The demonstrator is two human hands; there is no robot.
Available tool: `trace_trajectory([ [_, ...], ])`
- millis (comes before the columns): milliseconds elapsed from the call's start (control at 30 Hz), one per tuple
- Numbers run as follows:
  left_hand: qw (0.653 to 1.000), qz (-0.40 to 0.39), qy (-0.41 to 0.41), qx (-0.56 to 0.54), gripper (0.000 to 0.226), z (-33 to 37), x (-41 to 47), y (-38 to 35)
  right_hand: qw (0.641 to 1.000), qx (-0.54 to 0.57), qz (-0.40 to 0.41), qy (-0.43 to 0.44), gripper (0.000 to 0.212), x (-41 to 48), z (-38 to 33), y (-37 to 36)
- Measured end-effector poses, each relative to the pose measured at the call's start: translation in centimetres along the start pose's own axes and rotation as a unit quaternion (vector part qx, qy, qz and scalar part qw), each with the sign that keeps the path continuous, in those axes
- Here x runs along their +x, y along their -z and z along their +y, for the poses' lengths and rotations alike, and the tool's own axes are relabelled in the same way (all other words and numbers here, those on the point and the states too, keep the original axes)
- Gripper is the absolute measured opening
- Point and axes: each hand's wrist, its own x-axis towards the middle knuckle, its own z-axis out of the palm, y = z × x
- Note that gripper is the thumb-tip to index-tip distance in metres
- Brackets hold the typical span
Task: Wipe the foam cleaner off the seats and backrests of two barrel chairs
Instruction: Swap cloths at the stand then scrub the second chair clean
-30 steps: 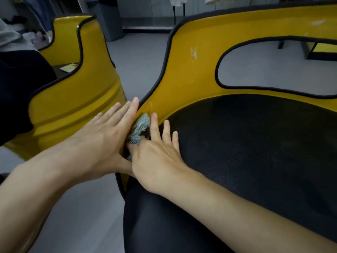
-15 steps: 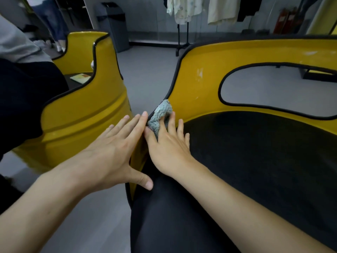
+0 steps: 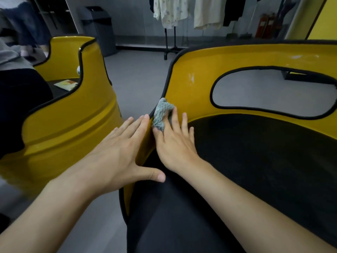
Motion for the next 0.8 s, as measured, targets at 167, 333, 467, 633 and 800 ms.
trace_trajectory([
  [167,0.999,0.039,-0.012,0.008,0.127,0.4,2.7,0.4,0.999,-0.027,-0.009,-0.016,0.069,0.9,0.0,-0.1],
  [333,0.989,0.128,-0.056,0.043,0.098,1.4,7.5,1.9,0.994,-0.023,0.083,-0.068,0.075,4.6,2.0,3.5],
  [467,0.982,0.146,-0.056,0.104,0.089,1.8,9.3,2.7,0.993,-0.021,0.103,-0.054,0.077,4.6,2.1,3.9],
  [633,0.970,0.196,-0.045,0.135,0.078,3.0,9.8,5.4,0.998,-0.041,0.053,0.007,0.075,2.6,2.4,2.8],
  [800,0.978,0.144,-0.002,0.150,0.078,6.8,10.8,9.2,1.000,-0.018,-0.016,0.013,0.075,1.9,2.2,5.6],
])
